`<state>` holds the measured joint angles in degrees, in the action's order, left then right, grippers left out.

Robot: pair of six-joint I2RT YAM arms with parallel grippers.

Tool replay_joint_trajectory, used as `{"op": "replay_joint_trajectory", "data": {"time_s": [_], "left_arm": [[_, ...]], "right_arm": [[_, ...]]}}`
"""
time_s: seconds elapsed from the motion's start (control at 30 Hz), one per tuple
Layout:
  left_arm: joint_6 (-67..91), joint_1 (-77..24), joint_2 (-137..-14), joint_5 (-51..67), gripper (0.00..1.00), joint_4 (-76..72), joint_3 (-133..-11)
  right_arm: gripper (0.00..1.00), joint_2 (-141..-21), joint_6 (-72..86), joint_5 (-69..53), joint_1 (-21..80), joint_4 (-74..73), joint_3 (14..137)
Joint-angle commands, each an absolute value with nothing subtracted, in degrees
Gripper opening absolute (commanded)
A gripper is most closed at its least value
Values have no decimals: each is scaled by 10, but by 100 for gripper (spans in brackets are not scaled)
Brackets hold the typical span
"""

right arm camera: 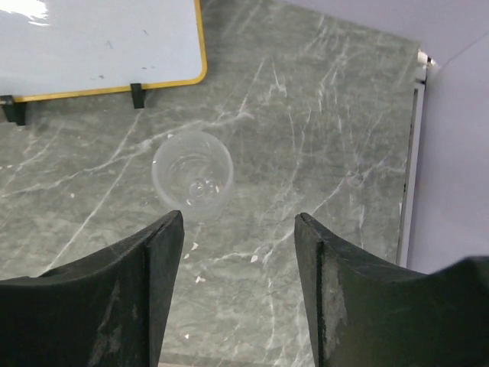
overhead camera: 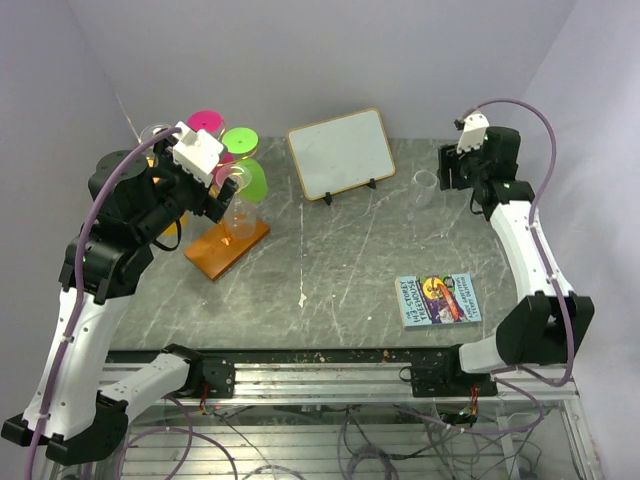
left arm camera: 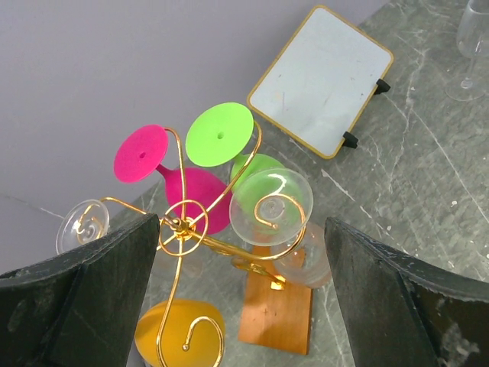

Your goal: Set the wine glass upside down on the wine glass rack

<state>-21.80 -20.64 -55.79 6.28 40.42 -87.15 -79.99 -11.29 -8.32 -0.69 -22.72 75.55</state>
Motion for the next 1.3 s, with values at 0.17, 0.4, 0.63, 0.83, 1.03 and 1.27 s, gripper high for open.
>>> {"op": "replay_joint_trajectory", "data": {"time_s": [0.17, 0.4, 0.63, 0.83, 1.03, 1.27], "left_arm": [[-212, -201, -563, 92, 100, 381, -867], [-212, -201, -575, 97, 100, 381, -877], [-212, -201, -585, 96, 99, 381, -883], [-215, -201, -587, 92, 100, 382, -883], [-215, -201, -588, 96, 100, 381, -881], [-220, -201, -585, 85, 100, 377, -873]], "right_arm": [[52, -893, -113, -36, 3, -268, 817], [46, -929, -116, -33, 11, -273, 833], [41, -961, -117, -32, 17, -275, 853], [37, -984, -121, -27, 21, -282, 866], [27, -993, -126, -28, 23, -289, 865], [5, -988, -132, -31, 22, -303, 877]]}}
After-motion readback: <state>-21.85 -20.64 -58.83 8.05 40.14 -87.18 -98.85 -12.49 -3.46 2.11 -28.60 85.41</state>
